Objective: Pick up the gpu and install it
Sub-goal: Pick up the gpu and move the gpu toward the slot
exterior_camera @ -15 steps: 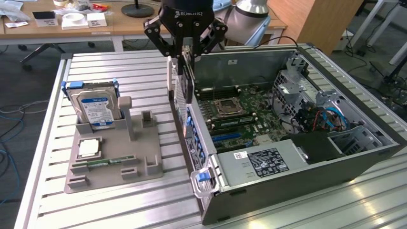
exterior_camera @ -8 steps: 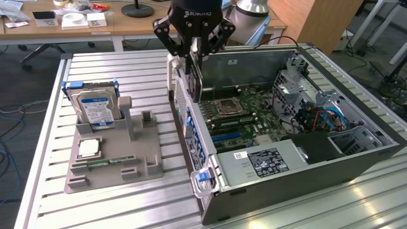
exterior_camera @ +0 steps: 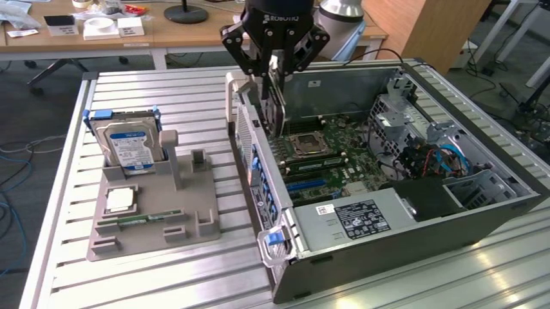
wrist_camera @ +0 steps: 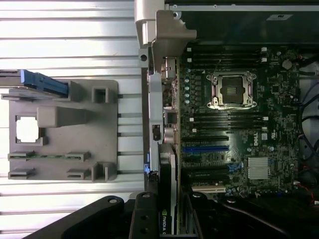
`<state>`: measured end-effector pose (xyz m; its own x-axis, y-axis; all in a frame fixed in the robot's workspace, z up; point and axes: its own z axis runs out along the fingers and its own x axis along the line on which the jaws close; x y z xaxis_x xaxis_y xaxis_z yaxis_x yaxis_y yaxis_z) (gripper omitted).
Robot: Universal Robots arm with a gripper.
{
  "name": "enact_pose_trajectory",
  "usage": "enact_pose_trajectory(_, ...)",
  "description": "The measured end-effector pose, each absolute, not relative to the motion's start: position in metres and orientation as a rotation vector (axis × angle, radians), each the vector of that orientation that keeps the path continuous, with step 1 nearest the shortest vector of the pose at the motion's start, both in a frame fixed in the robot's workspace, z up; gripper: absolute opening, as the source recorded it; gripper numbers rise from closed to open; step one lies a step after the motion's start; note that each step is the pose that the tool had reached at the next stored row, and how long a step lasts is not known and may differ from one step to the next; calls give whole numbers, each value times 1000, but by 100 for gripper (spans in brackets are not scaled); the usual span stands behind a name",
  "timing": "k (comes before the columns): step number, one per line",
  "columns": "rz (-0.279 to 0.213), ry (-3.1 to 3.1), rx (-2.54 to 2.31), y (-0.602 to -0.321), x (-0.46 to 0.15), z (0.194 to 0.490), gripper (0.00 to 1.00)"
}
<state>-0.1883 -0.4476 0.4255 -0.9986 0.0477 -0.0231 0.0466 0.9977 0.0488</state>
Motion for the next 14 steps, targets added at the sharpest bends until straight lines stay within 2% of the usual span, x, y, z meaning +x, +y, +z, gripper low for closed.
enact_pose_trajectory(14,75,3116,74,-448,-163,425,27)
